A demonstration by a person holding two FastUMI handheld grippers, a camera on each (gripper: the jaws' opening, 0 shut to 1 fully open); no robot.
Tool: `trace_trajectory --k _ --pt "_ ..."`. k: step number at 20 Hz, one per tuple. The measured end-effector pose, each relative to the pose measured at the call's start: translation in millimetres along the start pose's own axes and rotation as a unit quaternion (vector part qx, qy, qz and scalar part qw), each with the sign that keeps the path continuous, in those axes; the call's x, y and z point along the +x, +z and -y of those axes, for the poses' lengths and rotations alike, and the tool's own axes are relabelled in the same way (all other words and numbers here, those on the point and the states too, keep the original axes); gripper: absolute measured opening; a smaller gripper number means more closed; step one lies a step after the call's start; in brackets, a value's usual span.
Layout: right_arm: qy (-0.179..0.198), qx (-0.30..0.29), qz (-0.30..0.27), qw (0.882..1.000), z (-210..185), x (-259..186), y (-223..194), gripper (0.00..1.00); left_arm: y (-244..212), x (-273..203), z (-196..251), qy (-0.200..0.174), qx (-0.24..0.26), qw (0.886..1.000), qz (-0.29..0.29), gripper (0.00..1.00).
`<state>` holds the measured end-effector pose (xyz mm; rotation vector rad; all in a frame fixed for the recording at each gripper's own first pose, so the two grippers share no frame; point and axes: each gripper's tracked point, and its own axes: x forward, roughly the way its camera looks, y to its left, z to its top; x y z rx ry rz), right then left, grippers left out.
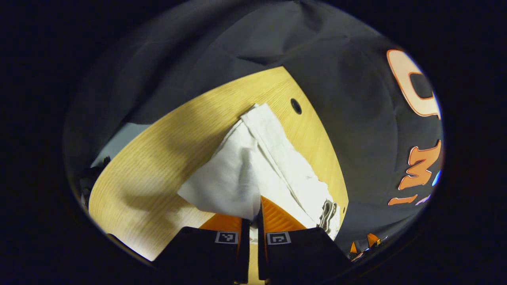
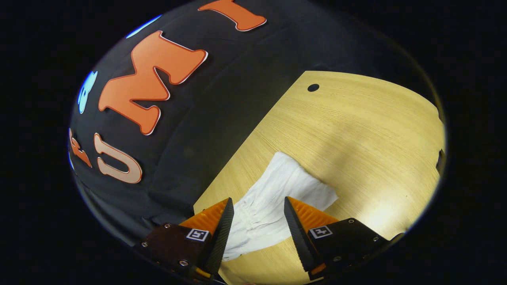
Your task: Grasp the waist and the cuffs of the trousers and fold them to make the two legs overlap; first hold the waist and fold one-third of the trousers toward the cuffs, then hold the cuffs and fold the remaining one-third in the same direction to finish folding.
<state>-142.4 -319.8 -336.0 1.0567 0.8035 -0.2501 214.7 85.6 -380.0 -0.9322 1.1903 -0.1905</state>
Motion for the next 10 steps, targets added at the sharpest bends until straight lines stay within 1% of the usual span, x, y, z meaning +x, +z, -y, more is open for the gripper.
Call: trace_trajectory --k 2,3,4,5,7,10 --pt "0.004 -0.006 -0.002 1.0 5 -1 4 0.77 4 -16 17 0.001 0.031 0.999 0.023 0.13" --pt "0.006 -0.012 -0.007 1.0 8 -2 3 0.67 5 -23 25 0.006 0.046 0.998 0.036 0.13" --pt "0.009 -0.019 -0.011 1.0 10 -4 4 0.77 4 -29 36 0.011 0.058 0.997 0.046 0.1" --pt "0.01 -0.027 -0.014 0.999 13 -6 5 0.77 6 -37 46 0.018 0.068 0.996 0.056 0.1" --pt "0.014 -0.036 -0.022 0.999 19 -10 6 0.78 4 -48 66 0.021 0.081 0.994 0.074 0.1" --pt "0.02 -0.053 -0.026 0.998 29 -15 15 0.85 1 -60 109 0.01 0.086 0.992 0.092 0.1"
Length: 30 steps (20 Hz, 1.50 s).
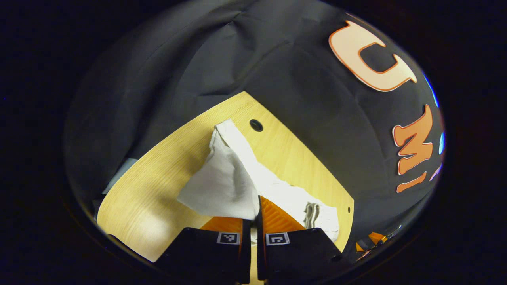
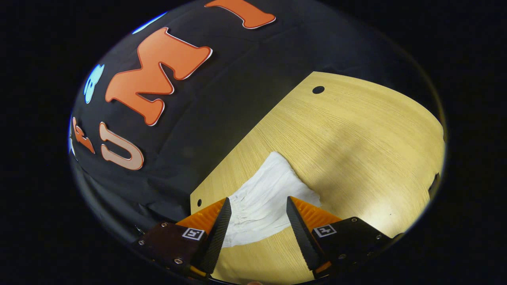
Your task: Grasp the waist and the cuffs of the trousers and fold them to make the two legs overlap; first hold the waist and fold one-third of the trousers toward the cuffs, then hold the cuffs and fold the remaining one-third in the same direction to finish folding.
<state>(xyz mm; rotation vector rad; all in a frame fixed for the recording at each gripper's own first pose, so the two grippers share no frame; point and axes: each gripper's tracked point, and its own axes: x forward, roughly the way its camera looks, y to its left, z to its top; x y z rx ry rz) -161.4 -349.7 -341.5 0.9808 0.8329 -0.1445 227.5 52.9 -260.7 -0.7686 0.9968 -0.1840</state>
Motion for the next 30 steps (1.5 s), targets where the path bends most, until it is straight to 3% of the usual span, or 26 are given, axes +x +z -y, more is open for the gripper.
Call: trace_trajectory --k 8,13,20,30 --pt "0.001 -0.04 0.002 0.999 28 -11 23 0.96 1 -24 100 -0.035 0.014 0.999 0.03 0.1" --pt "0.0 -0.075 0.008 0.997 41 -13 34 0.97 -12 -24 170 -0.058 0.04 0.997 0.032 0.1" --pt "-0.005 -0.092 -0.006 0.996 68 -13 38 0.99 -55 0 262 -0.083 0.077 0.994 0.01 0.1" --pt "-0.014 -0.078 0.001 0.997 115 -28 61 0.99 -141 54 345 -0.1 0.134 0.985 -0.047 0.1"
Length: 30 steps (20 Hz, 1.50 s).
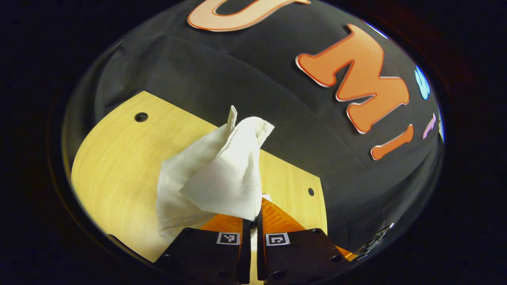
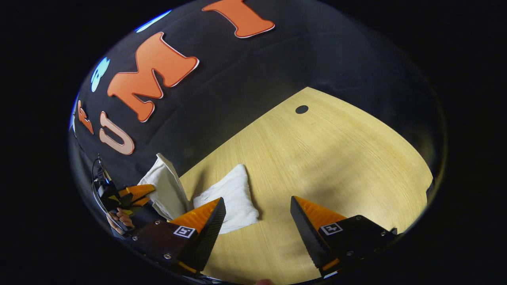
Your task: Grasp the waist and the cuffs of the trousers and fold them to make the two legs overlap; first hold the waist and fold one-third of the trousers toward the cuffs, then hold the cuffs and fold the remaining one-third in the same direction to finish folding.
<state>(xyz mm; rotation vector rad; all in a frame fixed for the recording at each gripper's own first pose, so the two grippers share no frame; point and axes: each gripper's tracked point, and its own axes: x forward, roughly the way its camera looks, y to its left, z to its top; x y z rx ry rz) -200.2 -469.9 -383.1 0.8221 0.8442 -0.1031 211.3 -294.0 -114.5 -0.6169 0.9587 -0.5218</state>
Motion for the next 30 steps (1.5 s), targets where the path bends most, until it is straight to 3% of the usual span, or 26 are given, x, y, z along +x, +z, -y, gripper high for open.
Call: trace_trajectory --k 7,11,12,15,16,20,26,30 --pt "-0.01 0.013 -0.013 1.0 38 -4 0 0.99 -72 62 58 -0.021 0.073 0.996 -0.048 0.1" --pt "-0.011 0.01 -0.019 1.0 49 -3 1 0.98 -123 86 91 -0.035 0.153 0.983 -0.099 0.14" --pt "-0.009 0.01 -0.022 1.0 49 -3 1 0.99 -139 87 96 -0.043 0.169 0.979 -0.108 0.18" --pt "0.004 0.01 -0.029 1.0 42 0 2 0.99 -159 64 122 -0.071 0.198 0.971 -0.11 0.52" --pt "0.011 0.008 -0.033 0.999 38 0 1 0.98 -155 60 124 -0.07 0.211 0.97 -0.101 0.69" --pt "0.031 -0.032 -0.007 0.999 14 -3 12 0.98 -130 18 120 -0.055 0.242 0.967 -0.051 0.93" --pt "0.043 -0.165 0.079 0.982 -43 -24 38 0.99 -83 -50 89 0.011 0.277 0.959 0.054 0.98" --pt "0.042 -0.228 0.11 0.967 -85 -45 43 0.99 -52 -100 72 0.049 0.299 0.945 0.126 0.99"
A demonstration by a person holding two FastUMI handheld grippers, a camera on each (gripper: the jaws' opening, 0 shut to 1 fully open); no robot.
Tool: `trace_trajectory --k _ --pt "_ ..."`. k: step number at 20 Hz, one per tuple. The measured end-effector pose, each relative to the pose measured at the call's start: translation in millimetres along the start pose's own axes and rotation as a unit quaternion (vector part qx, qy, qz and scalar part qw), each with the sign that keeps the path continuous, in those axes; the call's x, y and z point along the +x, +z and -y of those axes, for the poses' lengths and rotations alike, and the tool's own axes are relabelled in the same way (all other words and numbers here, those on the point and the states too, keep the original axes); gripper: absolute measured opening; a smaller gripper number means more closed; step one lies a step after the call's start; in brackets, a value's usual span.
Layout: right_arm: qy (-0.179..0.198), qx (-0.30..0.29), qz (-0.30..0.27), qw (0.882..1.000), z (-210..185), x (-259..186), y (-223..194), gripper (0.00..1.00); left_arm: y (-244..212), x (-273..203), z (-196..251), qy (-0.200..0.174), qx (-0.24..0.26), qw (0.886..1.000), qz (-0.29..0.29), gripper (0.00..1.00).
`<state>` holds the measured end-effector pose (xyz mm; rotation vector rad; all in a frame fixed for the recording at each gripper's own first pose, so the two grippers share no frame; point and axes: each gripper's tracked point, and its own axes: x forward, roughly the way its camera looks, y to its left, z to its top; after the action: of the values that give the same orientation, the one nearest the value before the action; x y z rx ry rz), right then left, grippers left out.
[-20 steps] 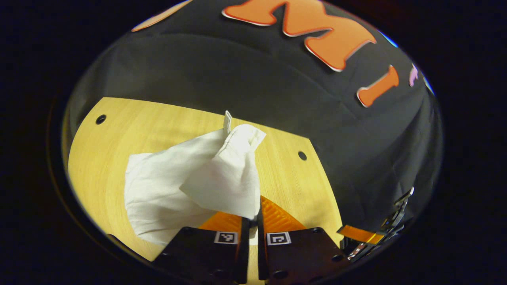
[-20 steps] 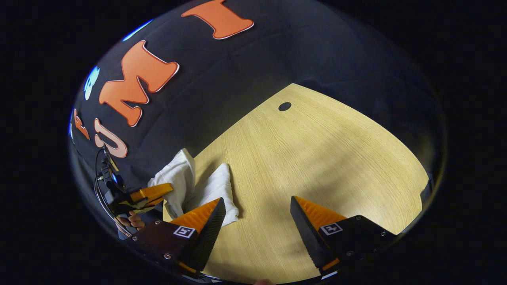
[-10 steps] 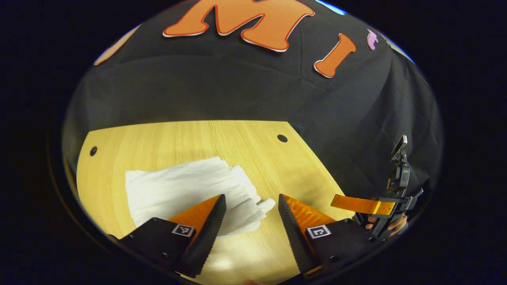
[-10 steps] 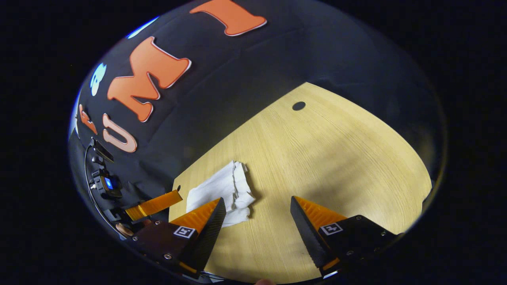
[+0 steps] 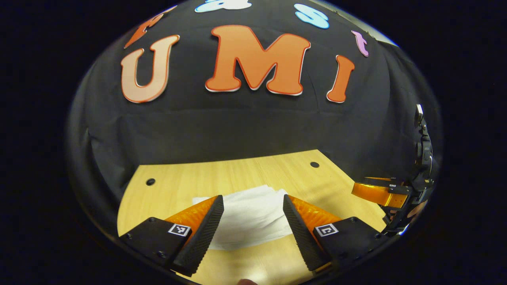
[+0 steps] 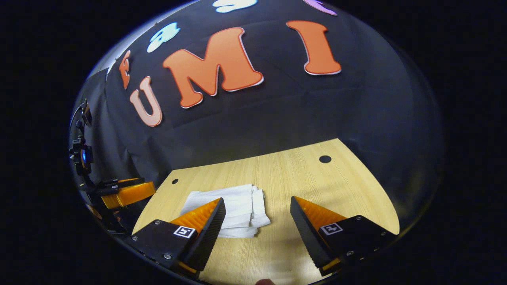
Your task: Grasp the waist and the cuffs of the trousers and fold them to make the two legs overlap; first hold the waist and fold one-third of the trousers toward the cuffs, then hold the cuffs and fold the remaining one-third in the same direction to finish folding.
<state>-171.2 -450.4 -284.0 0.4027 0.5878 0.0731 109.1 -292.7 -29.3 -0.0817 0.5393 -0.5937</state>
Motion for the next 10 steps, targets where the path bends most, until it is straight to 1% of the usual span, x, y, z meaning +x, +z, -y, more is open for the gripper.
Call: trace_trajectory --k 2,4,7,8,10 --pt "-0.002 -0.017 0.03 0.999 -16 -10 18 0.98 13 -22 -21 0.022 0.011 0.999 0.038 0.98" --pt "-0.006 -0.034 0.059 0.998 -32 -23 32 0.99 23 -42 -28 0.033 0.027 0.997 0.066 0.99" --pt "-0.014 -0.06 0.074 0.995 -52 -34 36 0.98 41 -73 -52 0.049 0.044 0.992 0.106 0.98" --pt "-0.015 -0.062 0.083 0.994 -60 -39 40 0.99 48 -83 -58 0.055 0.043 0.99 0.124 0.96" --pt "-0.017 -0.065 0.107 0.992 -73 -51 47 0.98 58 -105 -68 0.064 0.044 0.983 0.164 0.98"
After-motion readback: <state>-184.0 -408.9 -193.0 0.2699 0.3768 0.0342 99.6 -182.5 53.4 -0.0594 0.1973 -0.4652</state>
